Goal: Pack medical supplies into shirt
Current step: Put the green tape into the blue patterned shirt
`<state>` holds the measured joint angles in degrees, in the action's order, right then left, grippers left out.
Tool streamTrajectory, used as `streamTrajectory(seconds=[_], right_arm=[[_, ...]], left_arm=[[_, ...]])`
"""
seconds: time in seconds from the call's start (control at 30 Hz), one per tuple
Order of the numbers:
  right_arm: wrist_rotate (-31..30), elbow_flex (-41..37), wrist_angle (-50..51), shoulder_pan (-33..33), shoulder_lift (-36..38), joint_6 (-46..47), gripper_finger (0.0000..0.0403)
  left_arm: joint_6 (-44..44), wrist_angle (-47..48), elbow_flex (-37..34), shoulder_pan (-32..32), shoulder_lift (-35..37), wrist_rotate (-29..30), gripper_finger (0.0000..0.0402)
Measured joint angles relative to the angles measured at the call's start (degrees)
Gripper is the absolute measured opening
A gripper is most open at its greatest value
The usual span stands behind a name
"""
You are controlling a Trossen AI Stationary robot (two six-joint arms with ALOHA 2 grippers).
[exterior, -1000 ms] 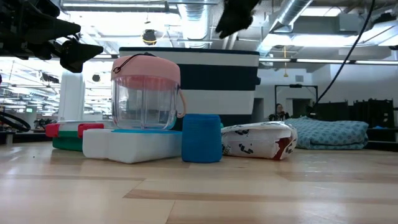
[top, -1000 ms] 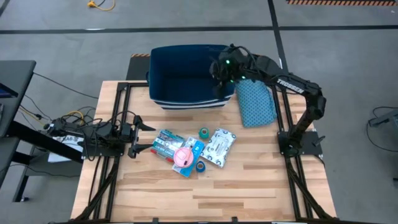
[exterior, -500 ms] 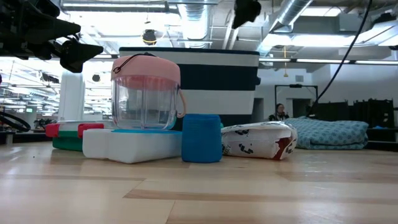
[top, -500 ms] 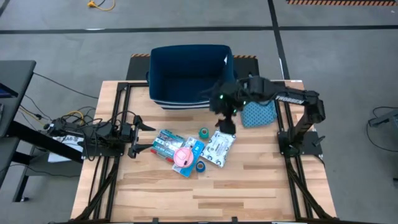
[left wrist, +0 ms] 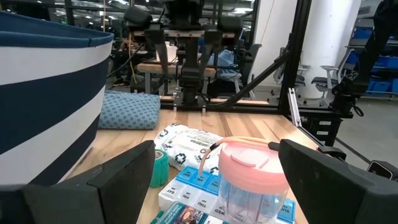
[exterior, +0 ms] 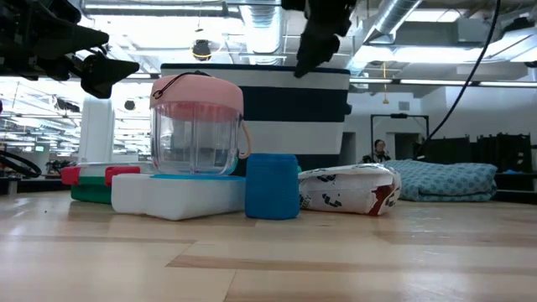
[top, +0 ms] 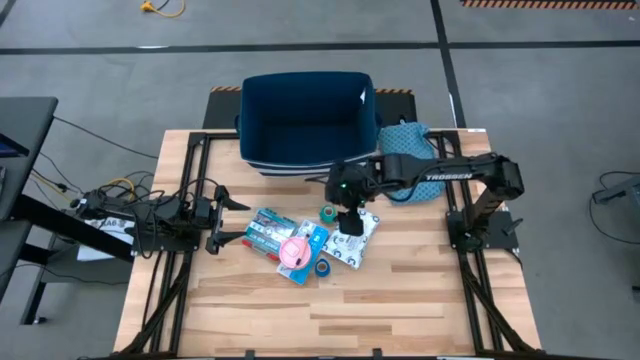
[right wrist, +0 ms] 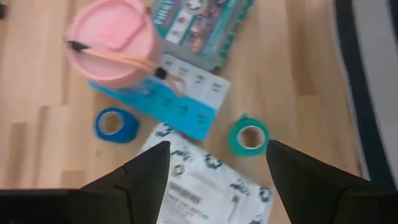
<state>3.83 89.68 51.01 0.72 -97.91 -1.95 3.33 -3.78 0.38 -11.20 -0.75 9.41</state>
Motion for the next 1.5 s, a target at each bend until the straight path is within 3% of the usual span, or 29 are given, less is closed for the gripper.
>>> streamTrajectory(seconds=[0.1,0.87,1.5], right_arm=[[-2.5,-1.3,-2.8,-0.4,-0.6,0.3,0.026],[-3.7,-2.4,-7.3,0.5,-12.9,5.7,0.026],[-3.8,-2.3,-6.5,3.8,-13.7,1.9,0.026]], left_arm=[[0.0,0.0,0.0,0.0,0.0,0.0,0.0334],[-0.5,0.1,0.0,0.0,-0.6,-0.2,0.0334],[0.9,0.1,0.0,0.0,-0.6,-0.4,0.0334]])
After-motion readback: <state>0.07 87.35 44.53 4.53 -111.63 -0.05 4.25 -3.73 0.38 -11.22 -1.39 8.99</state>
